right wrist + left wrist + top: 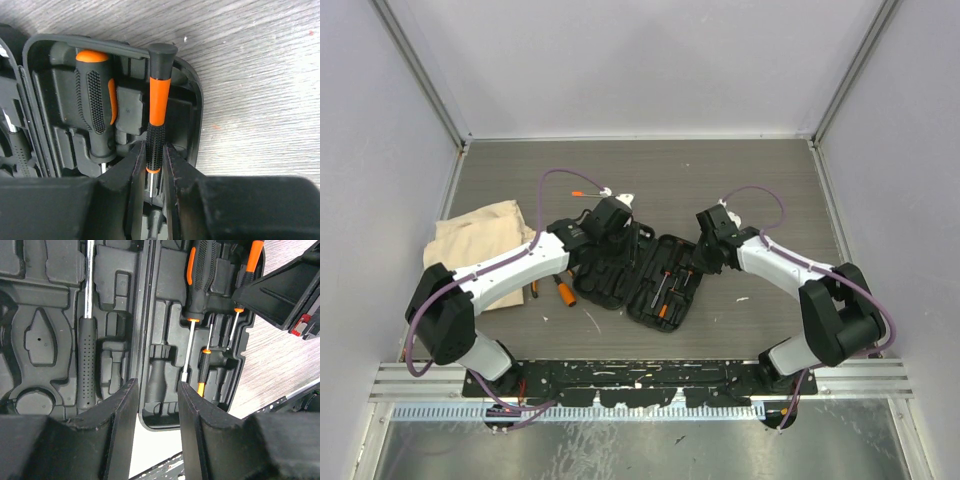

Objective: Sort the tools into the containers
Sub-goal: Place the screwdriver in the storage box.

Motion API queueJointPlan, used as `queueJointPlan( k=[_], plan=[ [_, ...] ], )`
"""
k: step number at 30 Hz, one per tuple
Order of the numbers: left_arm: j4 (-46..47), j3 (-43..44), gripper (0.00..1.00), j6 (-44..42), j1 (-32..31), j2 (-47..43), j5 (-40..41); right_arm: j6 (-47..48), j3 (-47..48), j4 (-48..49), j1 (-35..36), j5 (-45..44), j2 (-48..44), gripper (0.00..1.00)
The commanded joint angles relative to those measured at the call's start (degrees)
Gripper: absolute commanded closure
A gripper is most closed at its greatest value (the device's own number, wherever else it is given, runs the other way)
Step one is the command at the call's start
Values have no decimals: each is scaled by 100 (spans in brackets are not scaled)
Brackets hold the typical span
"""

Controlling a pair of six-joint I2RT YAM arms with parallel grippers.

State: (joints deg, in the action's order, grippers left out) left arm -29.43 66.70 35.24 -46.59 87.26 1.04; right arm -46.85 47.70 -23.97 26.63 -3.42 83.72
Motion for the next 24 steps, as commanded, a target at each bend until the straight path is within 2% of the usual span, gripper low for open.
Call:
queueJointPlan(
  k=[1,7,10,14,19,24],
  plan=[
    [183,14,61,-27,16,14,-73,56,214,11,37,182,85,93],
    [164,54,62,-25,10,58,-83,89,204,233,40,379,284,88],
    [157,54,62,-25,15,54,-72,72,207,215,36,393,288,76],
    [150,57,62,-5,13,67,-74,85,227,87,39,211,166,67],
    [141,71,62,-9,11,67,-88,136,383,-132,35,-21,54,63],
    [120,86,62,-11,10,55,-69,279,602,-314,35,-205,-39,62]
  ],
)
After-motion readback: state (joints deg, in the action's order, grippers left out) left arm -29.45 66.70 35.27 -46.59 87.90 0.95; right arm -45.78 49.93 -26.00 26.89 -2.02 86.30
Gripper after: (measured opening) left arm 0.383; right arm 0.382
